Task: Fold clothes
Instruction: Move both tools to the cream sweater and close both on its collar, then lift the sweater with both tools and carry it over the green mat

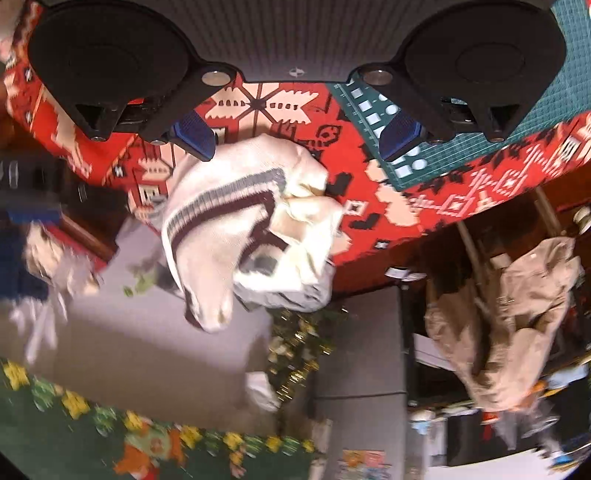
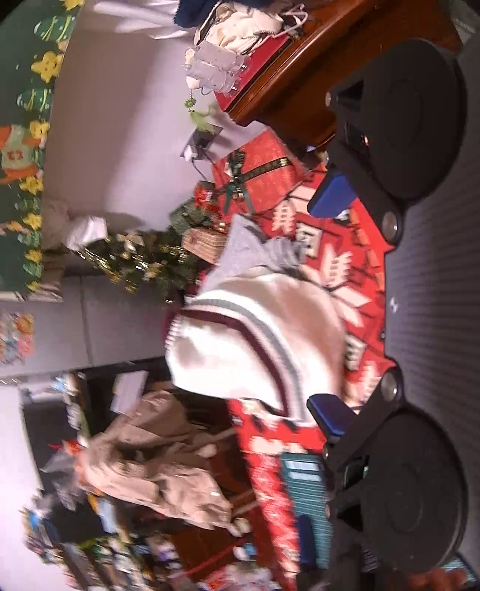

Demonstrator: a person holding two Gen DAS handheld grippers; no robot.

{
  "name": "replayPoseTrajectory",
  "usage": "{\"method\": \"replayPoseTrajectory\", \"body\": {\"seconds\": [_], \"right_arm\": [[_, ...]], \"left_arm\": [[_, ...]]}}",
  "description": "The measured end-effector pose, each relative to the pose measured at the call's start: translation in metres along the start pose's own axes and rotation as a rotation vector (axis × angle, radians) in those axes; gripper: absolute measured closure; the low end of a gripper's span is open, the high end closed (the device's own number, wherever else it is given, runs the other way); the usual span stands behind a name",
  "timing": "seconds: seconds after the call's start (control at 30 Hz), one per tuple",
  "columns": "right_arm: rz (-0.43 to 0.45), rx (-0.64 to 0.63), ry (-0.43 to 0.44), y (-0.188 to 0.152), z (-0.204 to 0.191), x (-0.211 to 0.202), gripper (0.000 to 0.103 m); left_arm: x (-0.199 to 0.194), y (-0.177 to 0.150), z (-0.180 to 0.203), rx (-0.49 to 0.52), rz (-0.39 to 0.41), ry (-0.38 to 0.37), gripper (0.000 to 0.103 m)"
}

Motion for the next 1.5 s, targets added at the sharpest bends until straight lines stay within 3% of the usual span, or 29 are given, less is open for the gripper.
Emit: {"method": "replayPoseTrajectory", "body": {"seconds": [0.13, 0.27, 0.33, 0.5, 0.67, 0.73, 0.8, 0.87, 0.93, 1.0, 1.27, 1.5], "right_arm": [[0.044, 0.004, 0.026, 0.009, -0.008, 0.021, 0.001], [0.019, -0.021, 0.045, 0.017, -0.019, 0.043, 0.001], [0.004, -0.024, 0.071, 0.018, -0.023, 0.052, 0.001], [-0.031, -0.025, 0.119, 0.019, -0.036, 0.073, 0.001], [-0.049, -0.051, 0.131, 0.022, -0.05, 0.094, 0.003], [-0.058, -0.043, 0.141, 0.022, -0.053, 0.101, 0.013], [-0.073, -0.035, 0.146, 0.022, -0.055, 0.107, 0.033], [-0.08, -0.031, 0.152, 0.022, -0.058, 0.108, 0.045], [-0.079, -0.043, 0.16, 0.022, -0.063, 0.103, 0.055], [-0.074, -0.052, 0.175, 0.023, -0.066, 0.094, 0.062], [-0.077, -0.014, 0.3, 0.014, -0.071, 0.024, 0.065], [-0.111, -0.003, 0.453, -0.008, -0.095, -0.067, 0.065]], "left_arm": [[0.018, 0.0, 0.001, 0.044, 0.023, -0.065, 0.007], [0.038, 0.003, -0.003, 0.052, 0.027, -0.026, 0.008], [0.044, 0.004, 0.0, 0.079, 0.022, -0.046, 0.016], [0.06, 0.004, 0.006, 0.132, 0.024, -0.124, 0.018], [0.072, 0.006, 0.007, 0.128, 0.016, -0.138, 0.031], [0.074, 0.008, 0.006, 0.119, 0.016, -0.15, 0.034], [0.075, 0.007, 0.006, 0.103, 0.015, -0.16, 0.043], [0.071, 0.007, 0.006, 0.077, 0.014, -0.143, 0.06], [0.063, 0.006, 0.008, 0.057, 0.019, -0.13, 0.072], [0.054, 0.004, 0.012, 0.048, 0.032, -0.122, 0.075], [-0.023, -0.018, 0.018, -0.094, 0.094, -0.131, 0.079], [-0.111, -0.048, 0.029, -0.174, 0.116, -0.033, 0.08]]}}
Point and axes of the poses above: each gripper's, at about its wrist camera, not at the fingertips, and x roughly the way its jaws point, z to its right, y to its top, the point moved 5 cm from there along x, roughly the way its jaws point, and after that the axes turned 11 degrees about -y, right-handed, at the moved point
